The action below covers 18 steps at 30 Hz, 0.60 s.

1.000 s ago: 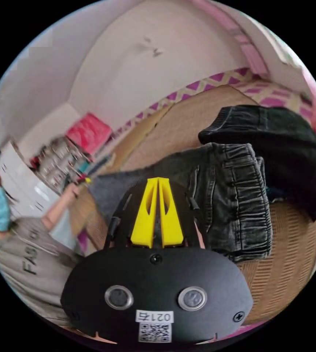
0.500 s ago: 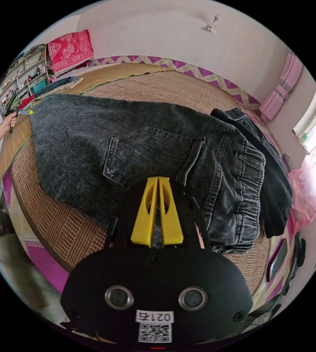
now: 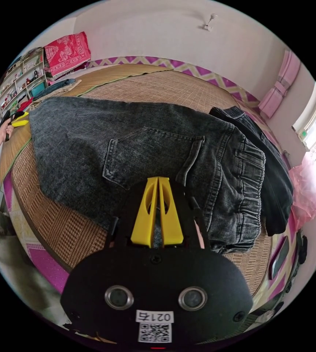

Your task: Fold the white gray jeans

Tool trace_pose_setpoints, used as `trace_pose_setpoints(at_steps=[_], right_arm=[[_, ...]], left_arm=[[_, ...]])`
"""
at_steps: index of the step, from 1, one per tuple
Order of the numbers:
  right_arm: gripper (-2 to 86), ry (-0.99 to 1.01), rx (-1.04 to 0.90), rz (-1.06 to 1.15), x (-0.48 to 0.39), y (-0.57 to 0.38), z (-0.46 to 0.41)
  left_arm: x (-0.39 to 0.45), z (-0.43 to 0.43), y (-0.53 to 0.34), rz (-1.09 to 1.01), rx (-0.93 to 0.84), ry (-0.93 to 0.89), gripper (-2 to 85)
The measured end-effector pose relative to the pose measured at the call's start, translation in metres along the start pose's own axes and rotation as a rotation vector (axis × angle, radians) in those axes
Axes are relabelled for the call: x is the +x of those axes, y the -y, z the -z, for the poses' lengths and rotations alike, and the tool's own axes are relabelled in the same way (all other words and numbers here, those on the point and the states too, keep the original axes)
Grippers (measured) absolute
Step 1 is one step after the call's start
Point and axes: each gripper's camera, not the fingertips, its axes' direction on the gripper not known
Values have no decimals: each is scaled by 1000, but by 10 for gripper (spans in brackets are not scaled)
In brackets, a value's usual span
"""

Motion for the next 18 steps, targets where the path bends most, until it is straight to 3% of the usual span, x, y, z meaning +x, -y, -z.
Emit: trace_pose_setpoints(at_steps=[6, 11, 18], right_arm=[[-5, 0, 0, -3, 2, 3, 5], [-6, -2, 1, -2, 4, 3, 8], [-6, -5, 2, 0, 10, 2, 12]], left_arm=[[11, 8, 20, 69, 70, 0, 95], [-22, 17, 23, 240, 141, -237, 20], [22, 43, 18, 209, 178, -310, -7]])
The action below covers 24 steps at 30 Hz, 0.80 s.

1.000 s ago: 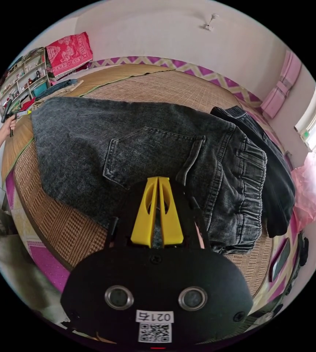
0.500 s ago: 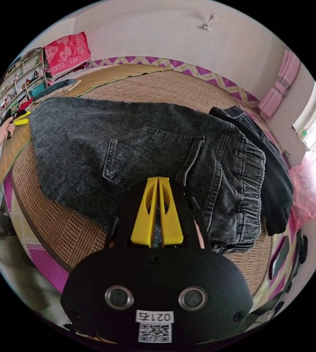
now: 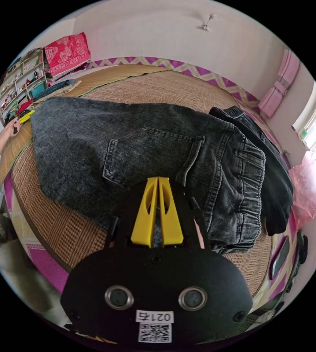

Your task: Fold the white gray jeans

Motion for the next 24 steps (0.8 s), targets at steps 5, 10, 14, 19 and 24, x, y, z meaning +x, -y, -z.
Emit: trace_pose_setpoints(at_steps=[5, 10, 14, 19, 24], right_arm=[[-6, -26, 1, 12, 1, -3, 2], [-6, -31, 1, 14, 7, -6, 3], [-6, -39, 2, 17, 13, -10, 3], [-6, -48, 3, 21, 21, -16, 4], [-6, -54, 3, 23, 32, -24, 3]], left_arm=[[117, 8, -39, -141, 81, 60, -9], [342, -15, -125, -579, 108, 372, -8], [544, -82, -312, -1187, 171, 612, -6], [622, -224, -525, -1645, 65, 811, -2], [564, -389, -645, -1777, -345, 993, -3]])
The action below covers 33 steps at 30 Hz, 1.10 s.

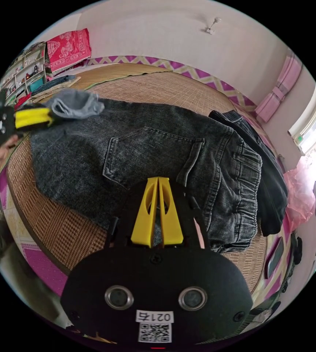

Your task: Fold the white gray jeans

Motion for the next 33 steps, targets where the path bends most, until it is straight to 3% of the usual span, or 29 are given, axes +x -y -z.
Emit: trace_pose_setpoints(at_steps=[2, 8, 12, 16, 19, 23, 26, 30, 33], right_arm=[[-6, 2, 0, -1, 5, -3, 0], [-6, 8, 0, -4, 21, -15, -2], [-5, 17, 1, -9, 35, -24, -3], [-3, 40, 1, -21, 50, -33, -3], [6, 78, 2, -43, 66, -41, -3], [87, 241, 99, -332, 126, -82, 33], [115, 329, 254, -688, 176, -155, 64], [134, 417, 298, -1101, 215, -248, 51], [135, 513, 364, -1238, 221, -275, 42]], left_arm=[[27, 6, 14, 7, 18, 89, -4], [23, 86, 68, 25, 148, 107, -4], [59, 57, 92, -73, 48, 109, -5], [41, 85, 98, -9, 112, 110, -5], [56, 55, 102, -104, 42, 73, -5], [66, 63, 68, -113, 152, 255, -1], [33, 76, 35, -47, 259, 150, -2], [-8, 72, -4, 55, 291, 77, -8], [-46, 69, -43, 120, 327, -46, -9]])
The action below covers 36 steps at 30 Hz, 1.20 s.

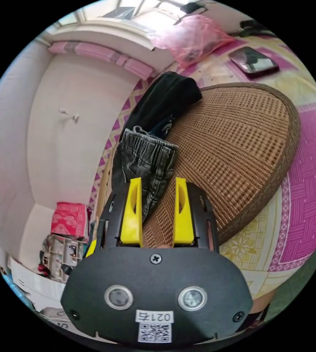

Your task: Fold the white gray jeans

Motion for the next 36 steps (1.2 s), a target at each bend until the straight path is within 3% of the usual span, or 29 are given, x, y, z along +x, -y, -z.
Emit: trace_pose_setpoints(at_steps=[6, 11, 20, 25, 30, 34, 36], right_arm=[[138, 80, -47, -105, -3, -1, -10], [131, 42, -23, -125, -20, -12, -10], [51, 56, 24, -129, -66, -15, -30], [48, -75, 111, 461, -262, -56, -10], [49, -278, 122, 1223, -499, -232, -89], [48, -378, 78, 1660, -564, -388, -187], [47, -470, -68, 1883, -554, -473, -268]], left_arm=[[-118, -12, -81, 270, -51, -256, -10], [-238, -56, -199, 552, 11, -661, -10], [-318, -117, -366, 702, 9, -715, -10], [-360, -144, -460, 825, -29, -736, -10], [-401, -174, -556, 994, -45, -755, -10], [-403, -209, -625, 1081, -43, -798, -10], [-401, -222, -646, 1125, -13, -880, -10]])
